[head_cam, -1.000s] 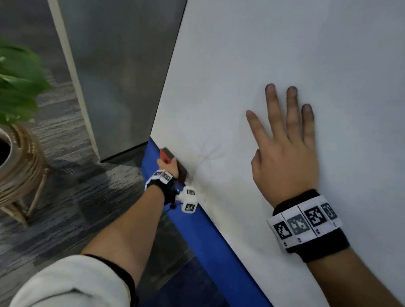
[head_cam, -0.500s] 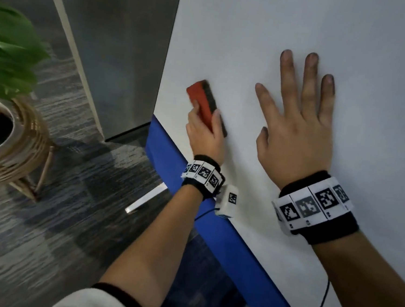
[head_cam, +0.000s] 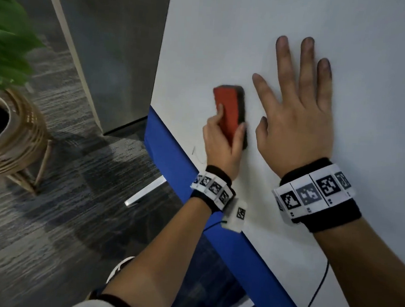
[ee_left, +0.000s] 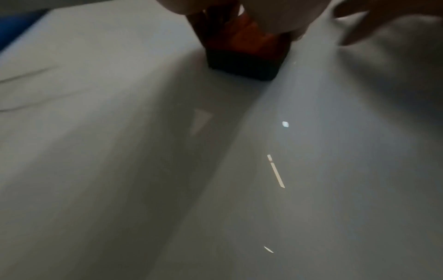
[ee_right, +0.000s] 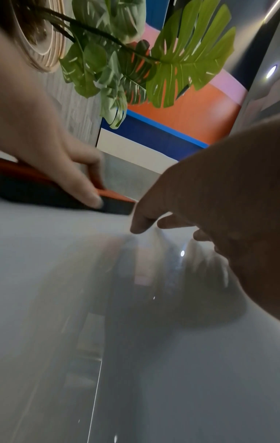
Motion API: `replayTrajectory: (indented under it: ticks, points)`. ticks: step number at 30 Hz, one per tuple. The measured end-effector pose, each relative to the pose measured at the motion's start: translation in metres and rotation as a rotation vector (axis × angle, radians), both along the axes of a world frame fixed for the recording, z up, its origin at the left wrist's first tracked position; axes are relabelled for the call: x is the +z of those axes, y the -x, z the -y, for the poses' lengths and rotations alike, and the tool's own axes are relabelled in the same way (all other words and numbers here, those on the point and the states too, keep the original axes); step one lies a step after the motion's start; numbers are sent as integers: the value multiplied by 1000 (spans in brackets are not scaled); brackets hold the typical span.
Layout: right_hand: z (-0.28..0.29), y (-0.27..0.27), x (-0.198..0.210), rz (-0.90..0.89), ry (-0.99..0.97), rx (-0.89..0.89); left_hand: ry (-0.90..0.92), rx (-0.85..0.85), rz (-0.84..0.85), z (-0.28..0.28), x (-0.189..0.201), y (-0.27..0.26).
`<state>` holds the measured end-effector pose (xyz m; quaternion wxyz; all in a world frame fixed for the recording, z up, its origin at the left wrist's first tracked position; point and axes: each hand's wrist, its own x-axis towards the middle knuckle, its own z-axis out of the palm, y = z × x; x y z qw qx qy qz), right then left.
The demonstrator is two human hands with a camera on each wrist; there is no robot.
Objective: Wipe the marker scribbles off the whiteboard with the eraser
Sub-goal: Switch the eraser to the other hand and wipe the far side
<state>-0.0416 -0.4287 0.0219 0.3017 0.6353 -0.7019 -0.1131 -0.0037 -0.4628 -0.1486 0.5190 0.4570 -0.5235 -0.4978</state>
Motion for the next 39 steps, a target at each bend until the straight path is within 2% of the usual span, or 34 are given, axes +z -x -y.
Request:
replayTrajectory:
  ticks: [3,6,8,9,12,16,17,18,19,22,23,24,26,28,32,34,36,39]
  points:
    - [-8,4,-5,-7,15,5,-319,69,15,19,-58,-6]
    - [-24,11,-22,-17,-41,2,-758,-29,35,5,-140,-8]
    - [-35,17,-32,-35,-79,-3,-927,-88,30,-17,-166,-4]
    - [-39,19,-34,-40,-92,-5,-965,-86,18,-26,-165,-1]
    - [-43,18,-36,-22,-96,4,-879,-20,41,-34,-138,7]
    - [-44,15,-36,11,-79,3,-419,66,6,-30,-73,12]
    - [-43,15,-37,20,-74,1,-362,67,-5,-29,-67,14]
    - [-43,15,-37,30,-69,0,-372,72,-15,-30,-70,18]
    - [-43,14,-38,39,-66,-1,-457,78,-14,-34,-83,20]
    - [-42,13,-40,54,-59,-19,-973,-21,-42,-67,-141,24]
    - [-42,13,-40,55,-64,-21,-1098,-70,-49,-82,-154,25]
    - [-42,12,-40,59,-68,-22,-1148,-107,-50,-93,-159,27]
    - [-43,11,-39,71,-71,-6,-1087,-132,9,-103,-143,31]
    - [-46,10,-37,85,-76,12,-939,-77,54,-97,-116,34]
    - [-64,17,-35,96,-107,16,-504,62,-82,-65,-59,25]
    - [-84,24,-42,71,-147,-2,-416,62,-126,-59,-59,24]
    - [-107,32,-52,56,-186,-19,-496,44,-100,-62,-80,25]
    - [-142,41,-64,36,-249,-48,-869,-102,56,-96,-134,18]
